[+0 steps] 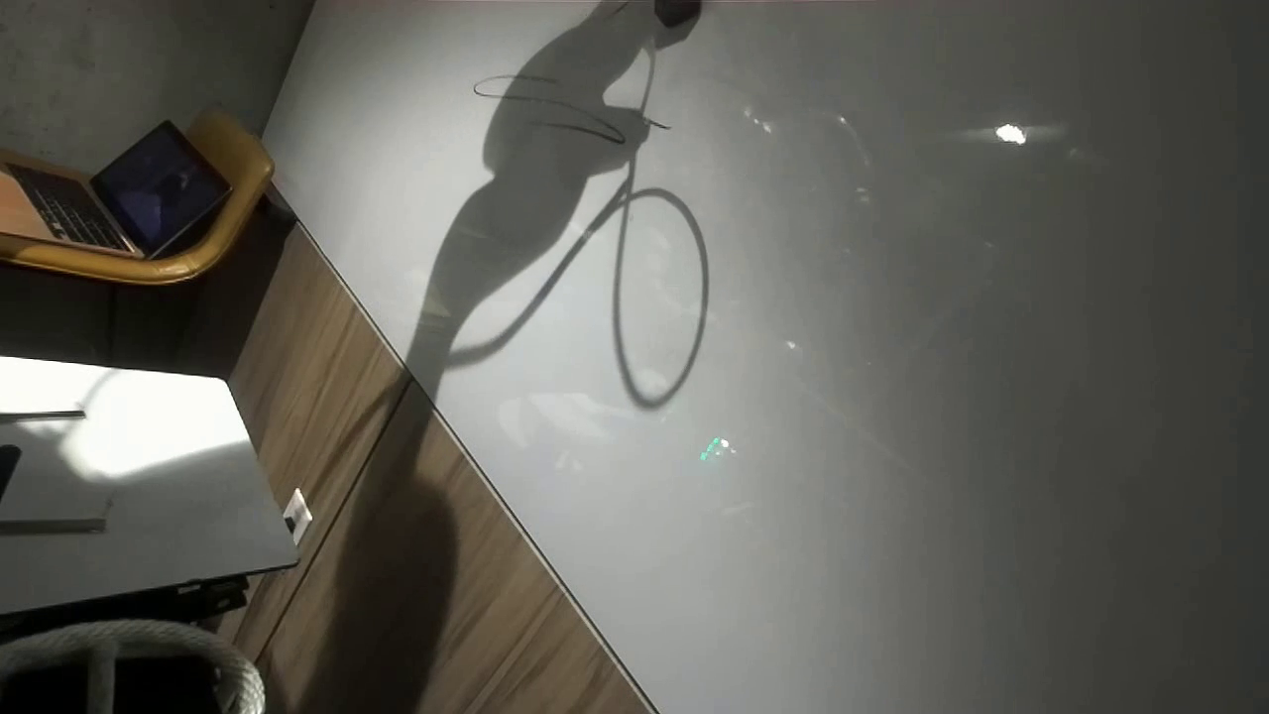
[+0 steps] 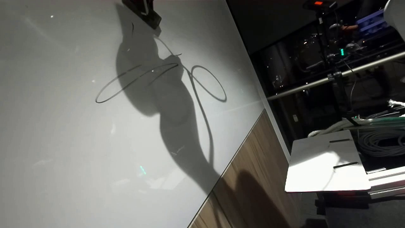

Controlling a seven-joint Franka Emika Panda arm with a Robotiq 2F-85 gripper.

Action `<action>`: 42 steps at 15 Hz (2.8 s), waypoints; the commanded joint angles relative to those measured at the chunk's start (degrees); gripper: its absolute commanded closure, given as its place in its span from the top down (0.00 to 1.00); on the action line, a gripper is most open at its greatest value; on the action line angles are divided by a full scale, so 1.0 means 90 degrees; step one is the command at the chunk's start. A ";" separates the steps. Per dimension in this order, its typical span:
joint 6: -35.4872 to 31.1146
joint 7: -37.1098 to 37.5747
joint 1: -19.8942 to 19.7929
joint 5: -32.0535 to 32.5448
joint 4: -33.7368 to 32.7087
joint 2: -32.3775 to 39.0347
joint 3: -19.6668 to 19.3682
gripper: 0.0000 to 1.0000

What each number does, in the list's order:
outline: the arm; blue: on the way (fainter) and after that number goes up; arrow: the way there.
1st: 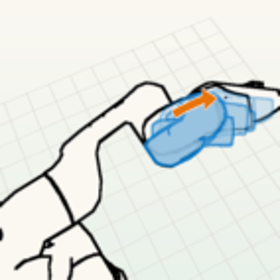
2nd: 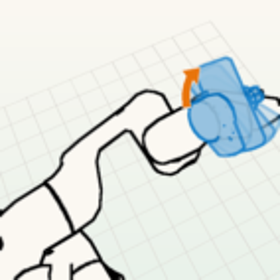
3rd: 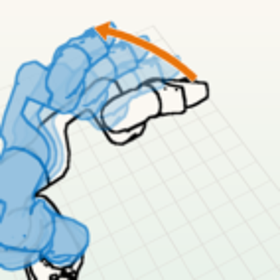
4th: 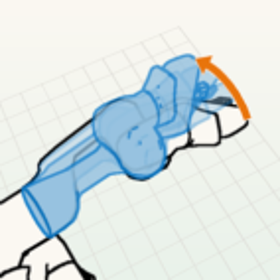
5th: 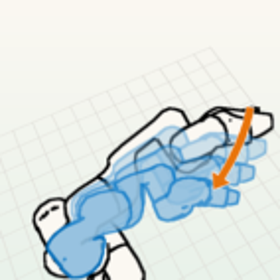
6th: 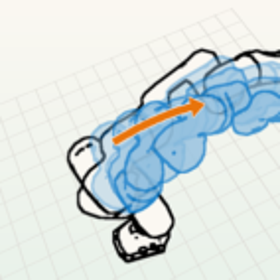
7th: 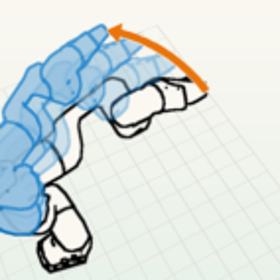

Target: Pick up the eraser from the table and use it to wipe the white board then place it back on the table.

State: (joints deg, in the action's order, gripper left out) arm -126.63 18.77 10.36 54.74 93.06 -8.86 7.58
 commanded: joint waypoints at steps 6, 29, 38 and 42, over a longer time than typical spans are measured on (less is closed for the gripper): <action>-0.2313 -0.0538 -0.1048 -0.1267 0.1105 -0.0277 -0.0862 0.29; -0.0606 0.0613 -0.0157 -0.0220 -0.0192 0.1316 0.0930 0.29; -0.0819 0.0829 -0.0135 -0.0204 0.0345 0.1405 0.0576 0.29; -0.1100 0.0808 -0.0291 -0.0367 0.1054 0.0859 0.0320 0.29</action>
State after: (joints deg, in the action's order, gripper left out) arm -128.82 26.45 10.68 51.22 100.78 -3.54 14.42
